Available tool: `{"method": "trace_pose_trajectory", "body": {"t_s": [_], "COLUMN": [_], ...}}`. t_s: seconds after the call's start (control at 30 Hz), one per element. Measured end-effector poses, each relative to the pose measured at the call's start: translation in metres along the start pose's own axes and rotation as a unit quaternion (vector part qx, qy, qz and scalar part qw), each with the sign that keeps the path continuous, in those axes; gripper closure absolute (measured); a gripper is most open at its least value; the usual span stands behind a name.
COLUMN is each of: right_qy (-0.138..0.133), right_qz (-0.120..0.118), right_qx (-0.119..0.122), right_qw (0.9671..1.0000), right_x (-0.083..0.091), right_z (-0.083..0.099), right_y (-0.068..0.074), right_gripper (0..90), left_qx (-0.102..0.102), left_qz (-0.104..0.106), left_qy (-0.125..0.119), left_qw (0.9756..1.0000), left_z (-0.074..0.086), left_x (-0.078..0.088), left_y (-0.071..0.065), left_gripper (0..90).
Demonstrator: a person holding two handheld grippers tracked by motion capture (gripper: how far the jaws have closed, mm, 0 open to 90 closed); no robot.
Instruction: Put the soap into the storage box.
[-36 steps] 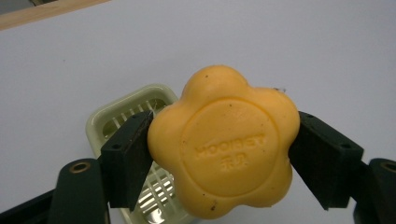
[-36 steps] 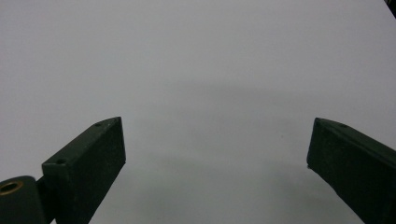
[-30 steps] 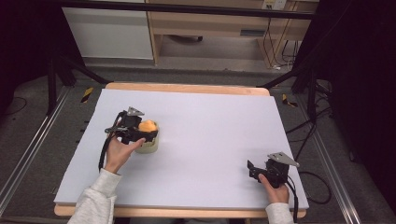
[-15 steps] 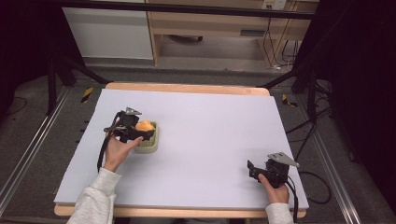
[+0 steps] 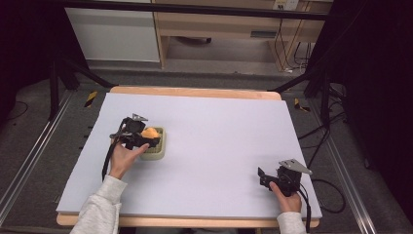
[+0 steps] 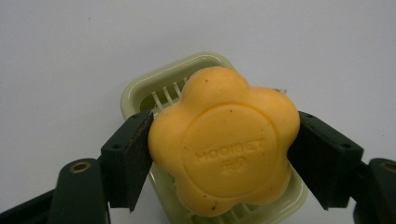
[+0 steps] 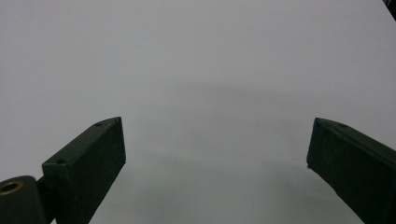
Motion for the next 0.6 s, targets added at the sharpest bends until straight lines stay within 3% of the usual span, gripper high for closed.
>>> {"method": "trace_pose_trajectory", "body": {"t_s": [0.5, 0.6], "right_qy": [0.0, 0.0], "right_qz": [-0.001, -0.001], "right_qx": [0.002, 0.002], "right_qw": [1.0, 1.0], "right_x": [0.0, 0.0], "right_z": [0.0, 0.0], "right_y": [0.0, 0.0], "right_gripper": [4.9, 4.9], "left_qx": [-0.007, -0.017], "left_qz": [-0.007, -0.011], "left_qy": [0.022, 0.028], "left_qw": [0.9997, 0.9994], "left_z": [0.006, 0.007], "left_x": [-0.011, -0.013], "left_y": [-0.004, -0.005], "left_gripper": [25.7, 25.6]}}
Point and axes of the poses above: each handheld gripper's, and its own axes: x roughly backward along the jaws, z roughly out of its underside, y roughly to its left, the point moved 5 cm from there along -x, roughly forward along the jaws, and after that the axes turned 10 degrees about -z, right-handed, at the moved point
